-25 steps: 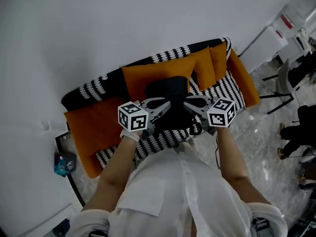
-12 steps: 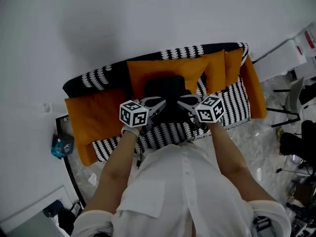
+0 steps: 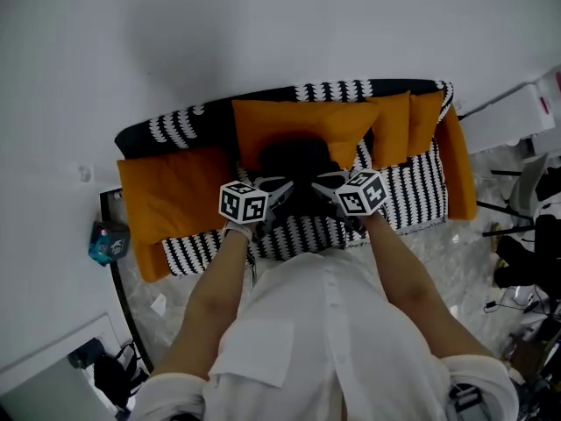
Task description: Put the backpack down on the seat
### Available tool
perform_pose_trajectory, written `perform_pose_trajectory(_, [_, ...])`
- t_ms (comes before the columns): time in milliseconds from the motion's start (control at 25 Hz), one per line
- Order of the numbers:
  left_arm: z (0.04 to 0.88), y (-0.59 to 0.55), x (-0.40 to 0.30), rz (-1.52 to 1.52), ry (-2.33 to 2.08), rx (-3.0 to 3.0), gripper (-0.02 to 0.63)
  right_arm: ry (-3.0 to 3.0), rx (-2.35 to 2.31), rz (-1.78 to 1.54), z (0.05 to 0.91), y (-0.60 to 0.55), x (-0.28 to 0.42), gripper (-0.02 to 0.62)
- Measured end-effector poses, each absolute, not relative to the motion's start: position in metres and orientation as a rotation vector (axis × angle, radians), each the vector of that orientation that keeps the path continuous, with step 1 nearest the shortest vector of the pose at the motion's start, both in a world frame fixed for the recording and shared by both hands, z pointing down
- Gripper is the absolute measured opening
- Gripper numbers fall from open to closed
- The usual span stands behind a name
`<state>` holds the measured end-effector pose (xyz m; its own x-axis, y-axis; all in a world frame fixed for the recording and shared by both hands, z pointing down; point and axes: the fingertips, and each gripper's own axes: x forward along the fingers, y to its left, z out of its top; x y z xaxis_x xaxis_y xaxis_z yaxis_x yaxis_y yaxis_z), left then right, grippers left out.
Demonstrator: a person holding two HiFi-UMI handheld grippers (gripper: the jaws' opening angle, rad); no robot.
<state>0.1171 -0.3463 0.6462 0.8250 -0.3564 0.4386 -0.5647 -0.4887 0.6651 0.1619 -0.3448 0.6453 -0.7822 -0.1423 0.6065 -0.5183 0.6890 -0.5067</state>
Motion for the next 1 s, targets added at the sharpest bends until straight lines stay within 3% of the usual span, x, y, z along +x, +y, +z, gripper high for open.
perform_pose_trajectory(1000, [0.67, -0.345, 0.121, 0.463, -0.765, 2.129, 0.054, -2.227, 0.631, 0.879, 0.671, -0.343, 0.171, 0.055])
